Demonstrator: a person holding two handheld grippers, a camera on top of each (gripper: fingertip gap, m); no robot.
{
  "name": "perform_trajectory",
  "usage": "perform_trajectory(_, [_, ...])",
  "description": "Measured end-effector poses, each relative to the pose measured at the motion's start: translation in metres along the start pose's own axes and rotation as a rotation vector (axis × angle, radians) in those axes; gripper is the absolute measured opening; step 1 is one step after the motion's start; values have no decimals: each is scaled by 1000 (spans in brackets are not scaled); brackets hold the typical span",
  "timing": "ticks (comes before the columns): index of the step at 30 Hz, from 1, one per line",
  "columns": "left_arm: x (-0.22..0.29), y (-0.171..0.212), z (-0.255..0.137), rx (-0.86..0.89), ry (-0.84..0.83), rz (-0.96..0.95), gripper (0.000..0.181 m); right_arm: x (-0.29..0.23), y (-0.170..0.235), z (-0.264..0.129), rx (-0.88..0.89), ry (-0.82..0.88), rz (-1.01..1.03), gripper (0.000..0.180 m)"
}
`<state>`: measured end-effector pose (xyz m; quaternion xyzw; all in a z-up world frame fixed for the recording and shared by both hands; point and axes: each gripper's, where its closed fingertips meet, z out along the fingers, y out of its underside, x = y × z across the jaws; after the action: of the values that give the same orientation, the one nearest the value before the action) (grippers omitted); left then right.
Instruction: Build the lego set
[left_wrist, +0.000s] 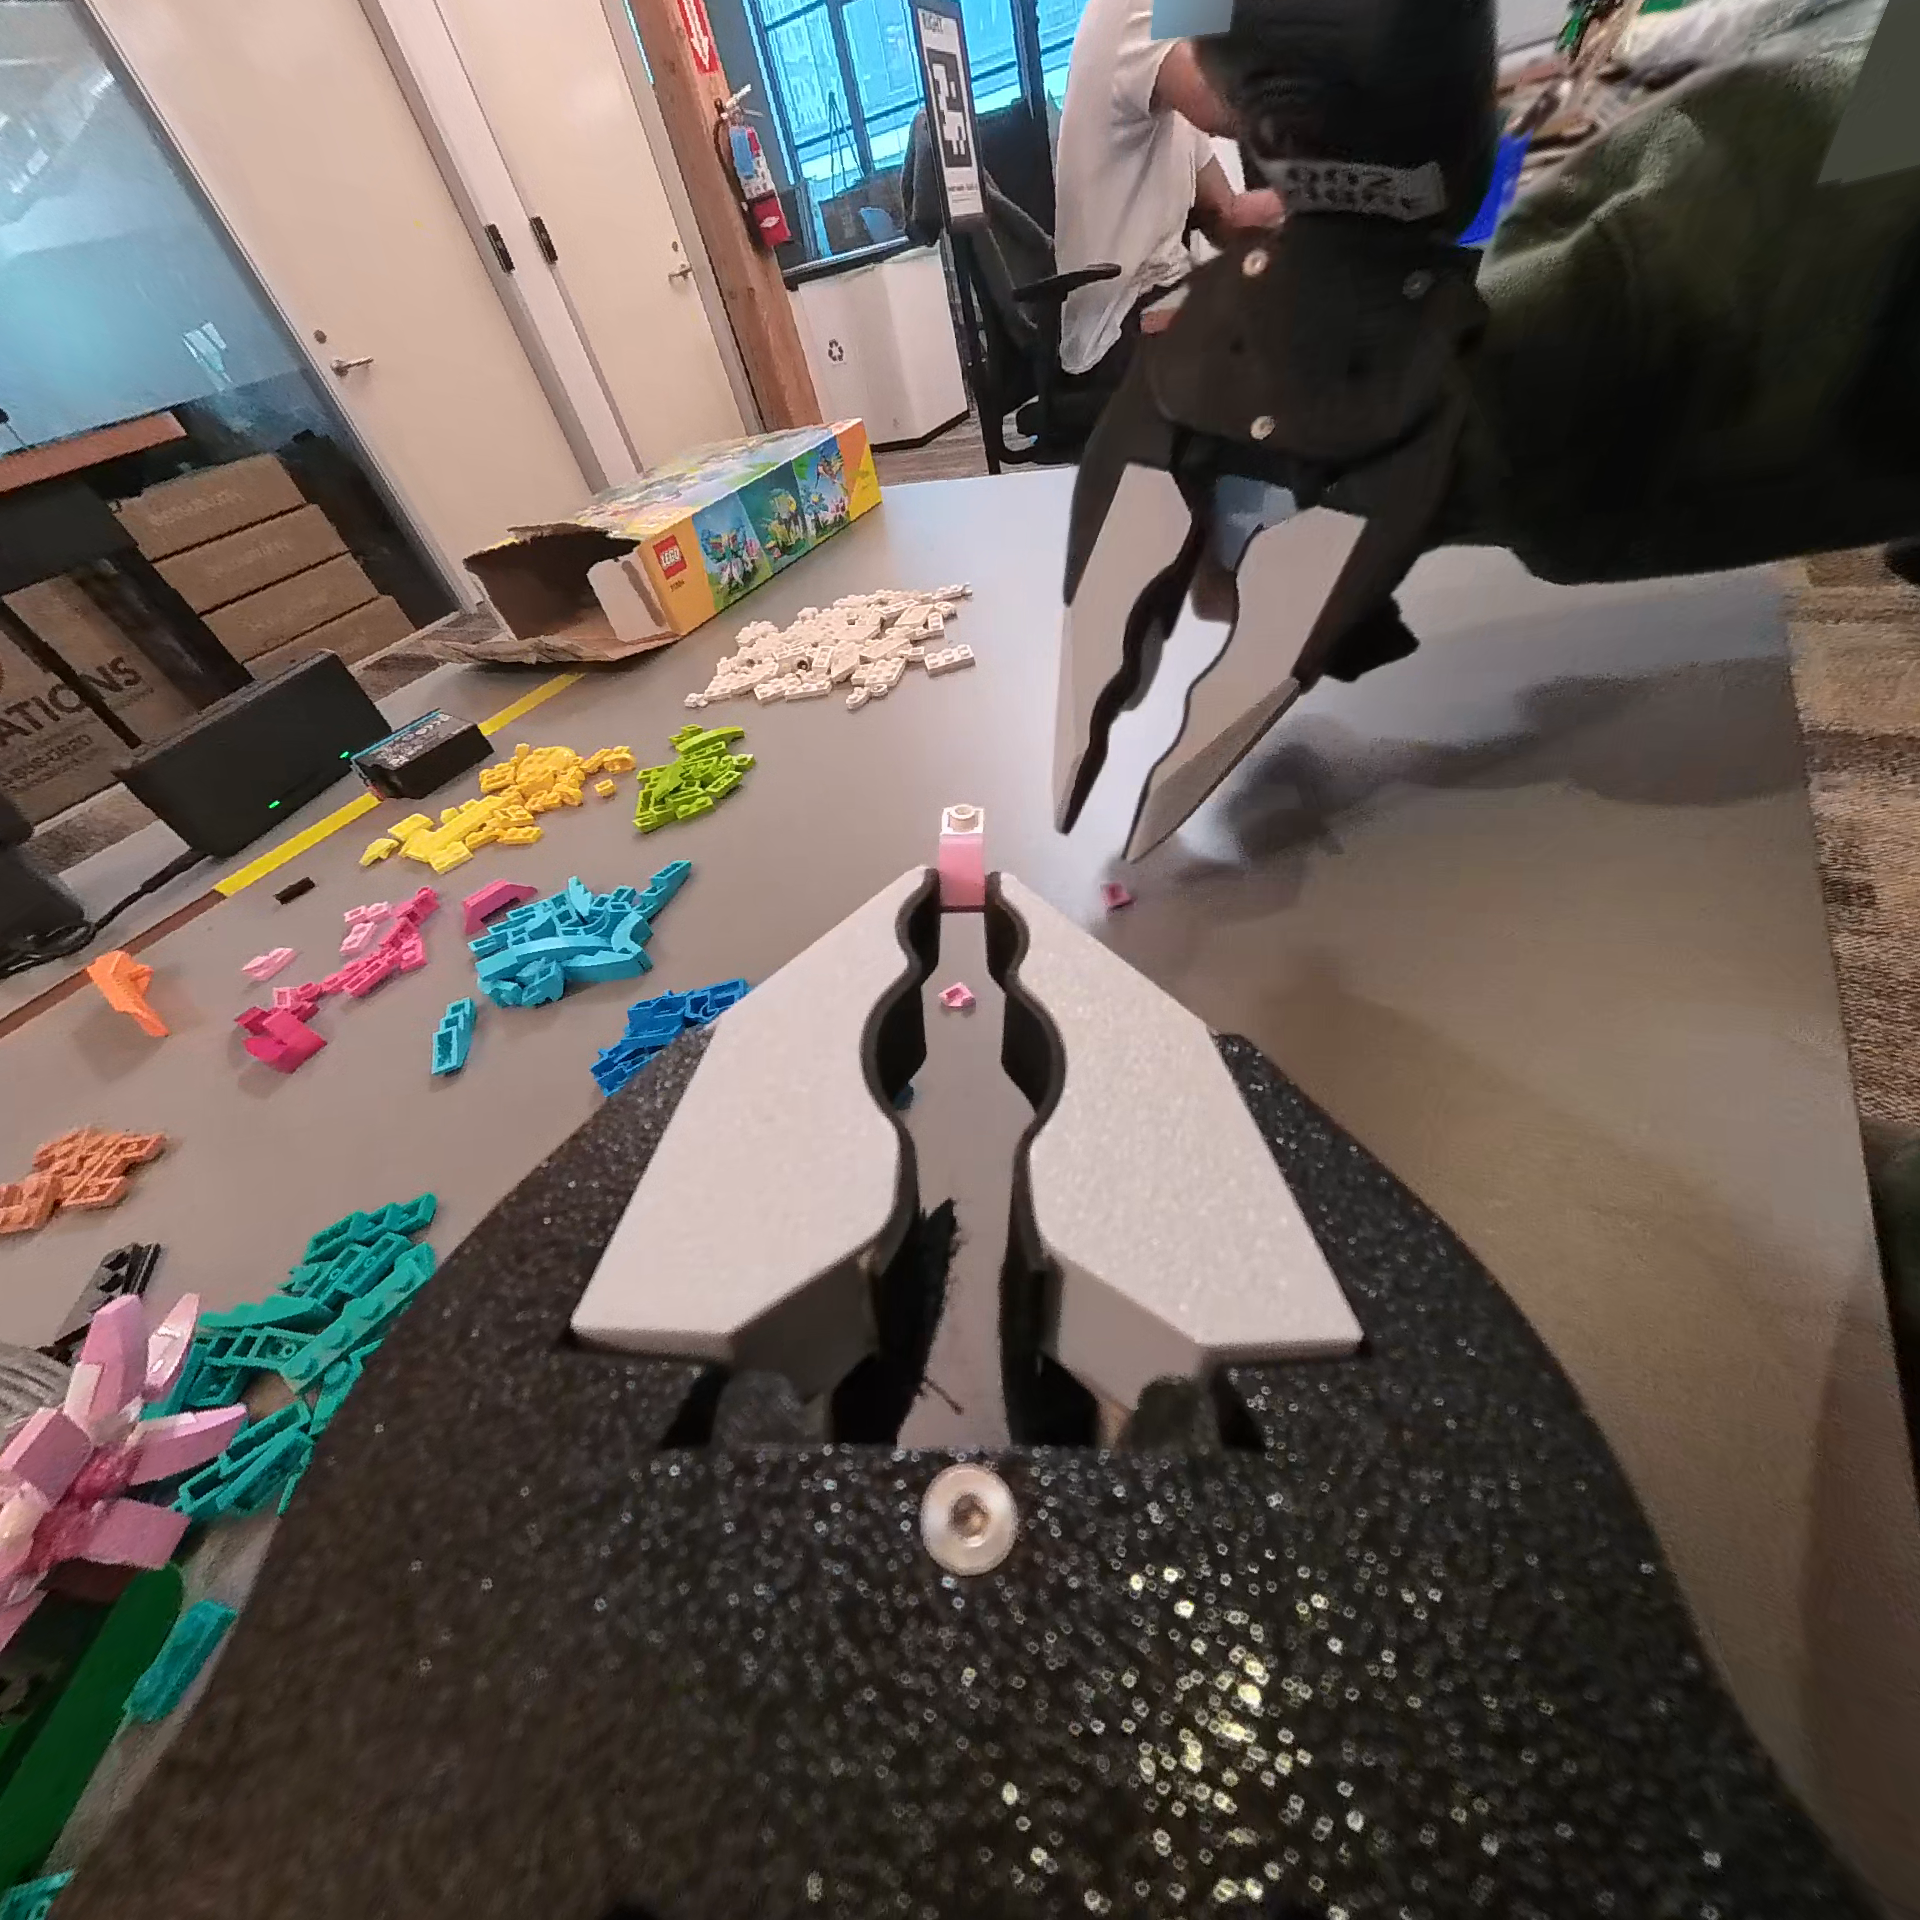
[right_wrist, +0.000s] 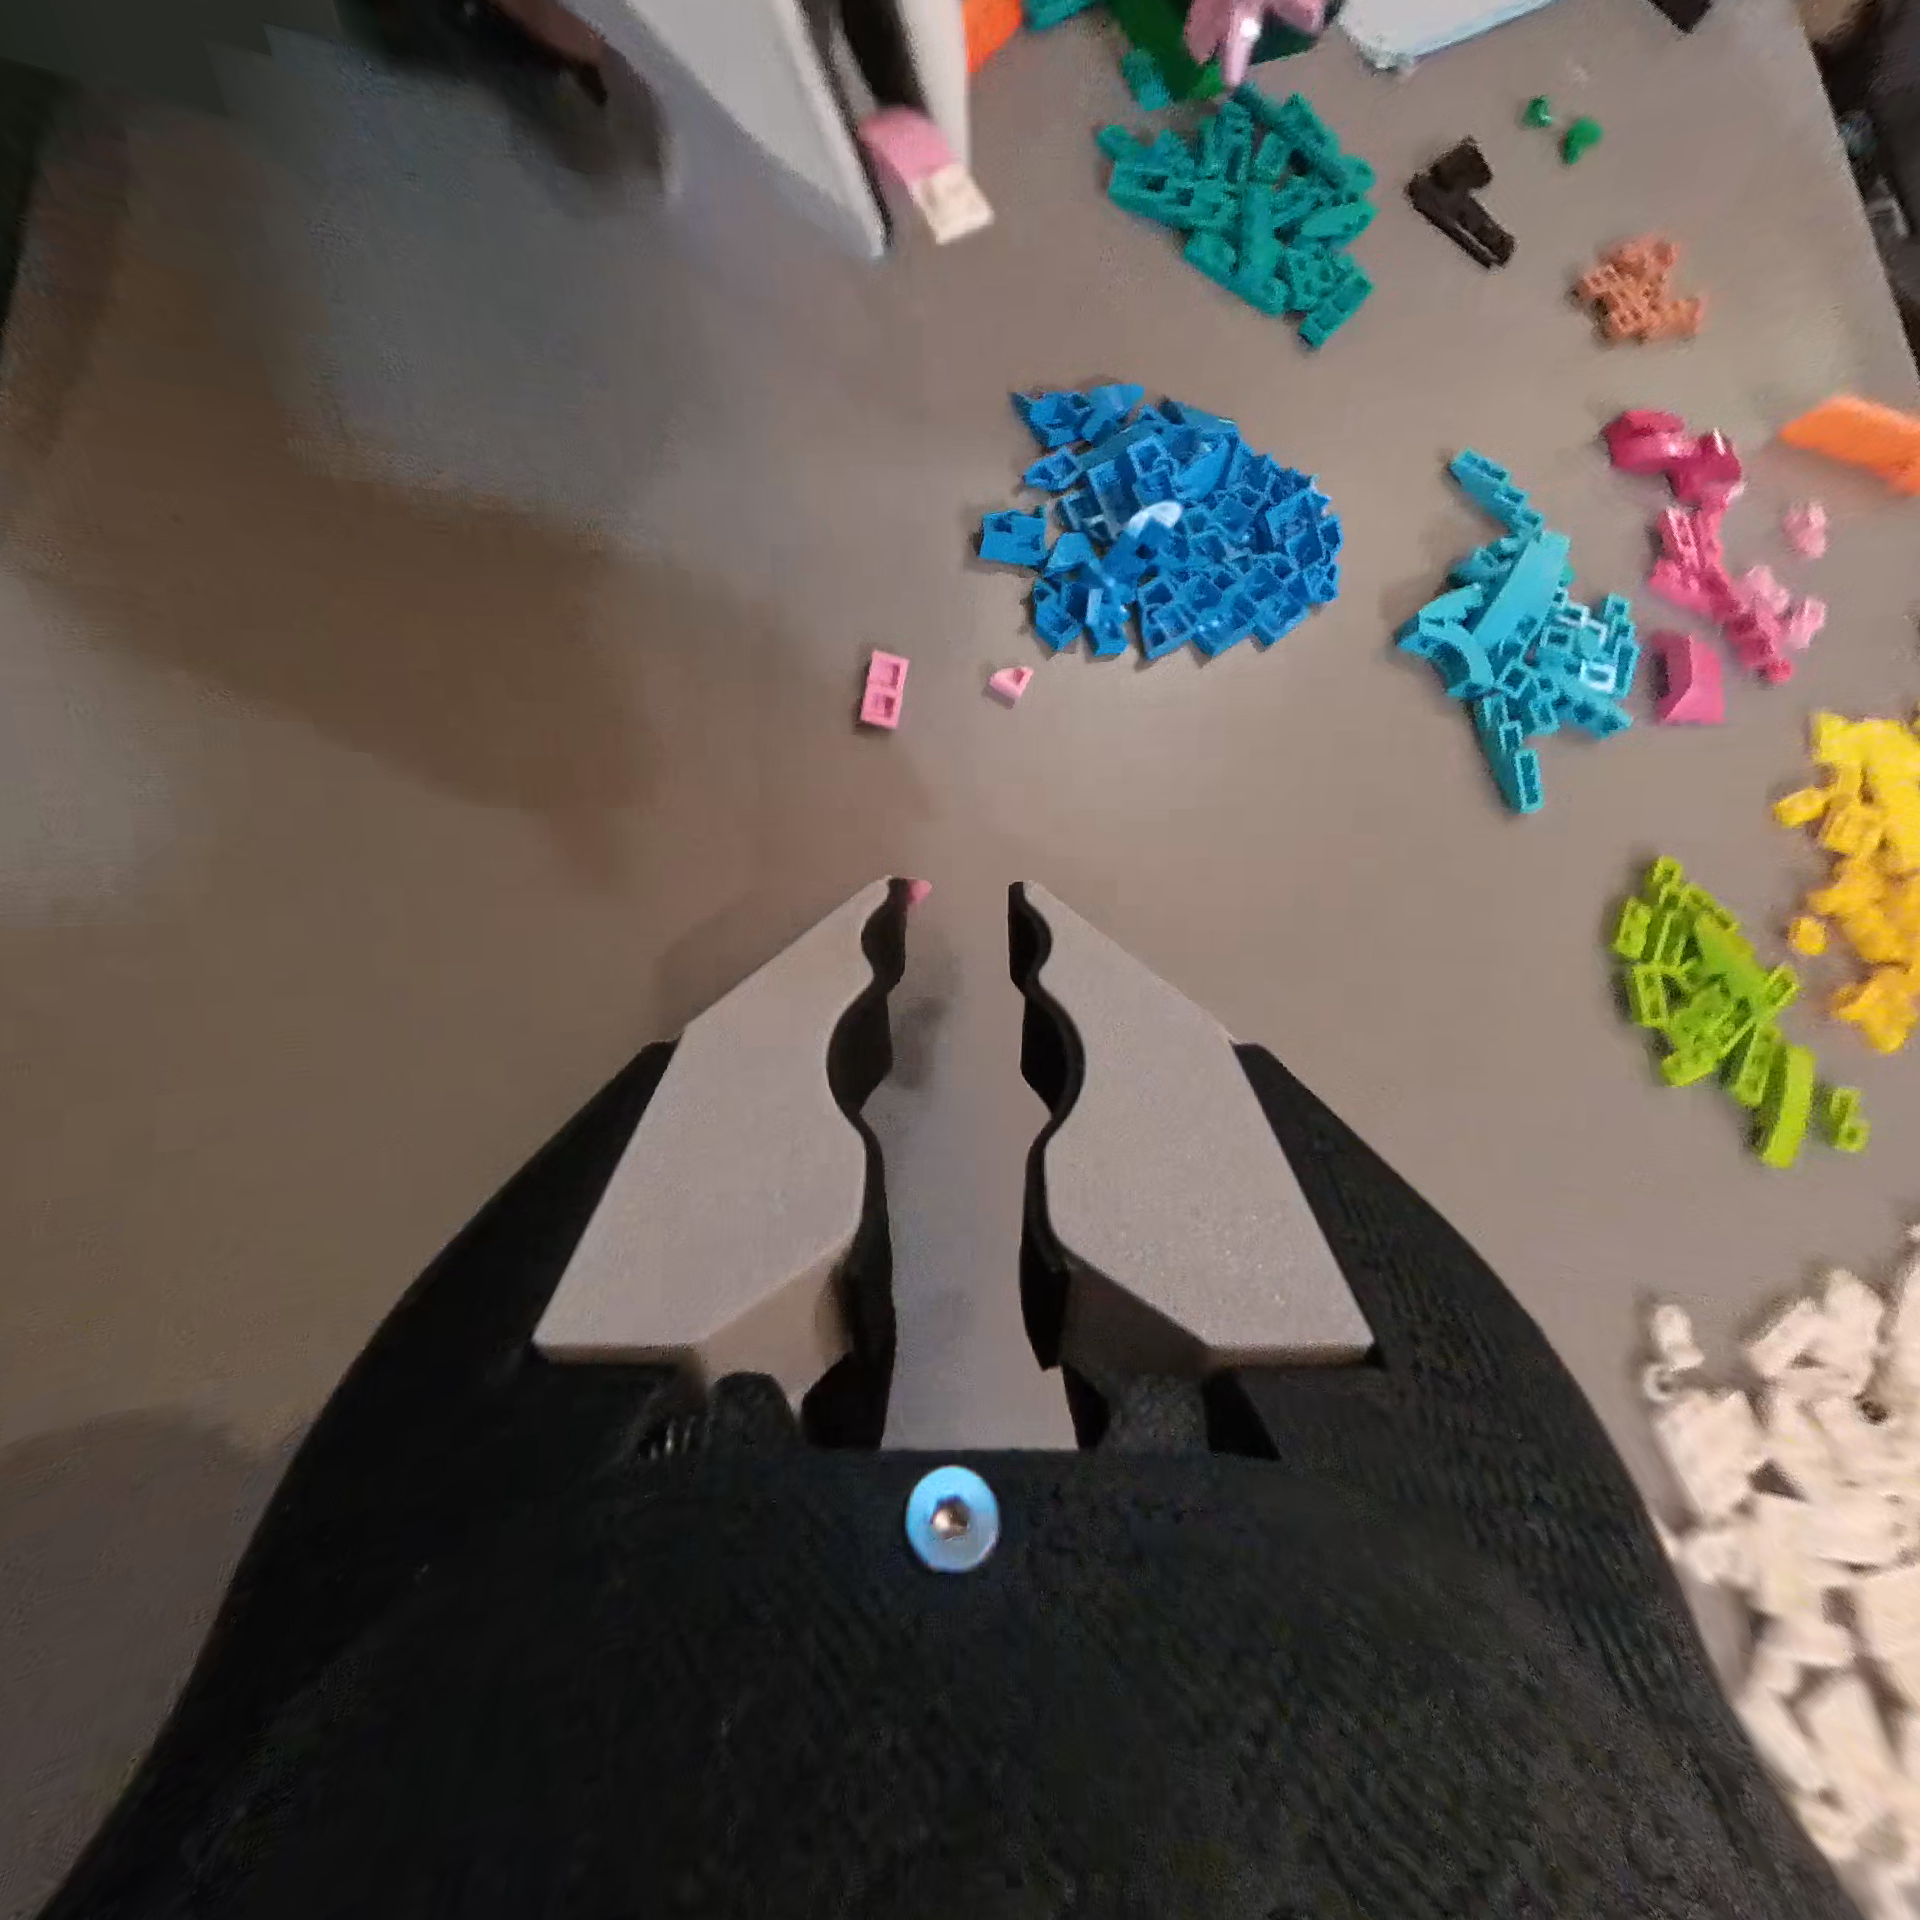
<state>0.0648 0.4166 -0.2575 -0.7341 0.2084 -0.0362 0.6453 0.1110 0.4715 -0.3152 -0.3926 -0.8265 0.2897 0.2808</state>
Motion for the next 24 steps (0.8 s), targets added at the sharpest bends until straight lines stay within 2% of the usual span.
perform_trajectory(6, [1, 1, 0, -5, 2, 4, 6, -12, 11, 2, 3, -65, 204, 15])
perform_trajectory(9, [1, 1, 1, -7, 3, 8, 6, -8, 7, 2, 47, -36, 272, 11])
perform_trajectory(16, [2, 1, 1, -9, 3, 9, 6, -12, 8, 10, -18, 18, 189, 8])
perform_trajectory(19, [2, 1, 1, -10, 4, 9, 6, -11, 8, 11, -50, 35, 152, 1])
perform_trajectory(22, [2, 1, 1, -9, 4, 9, 6, -12, 6, 10, -59, -1, 191, 0])
perform_trajectory(24, [2, 1, 1, -8, 5, 8, 6, -13, 1, 8, -31, -66, 309, 0])
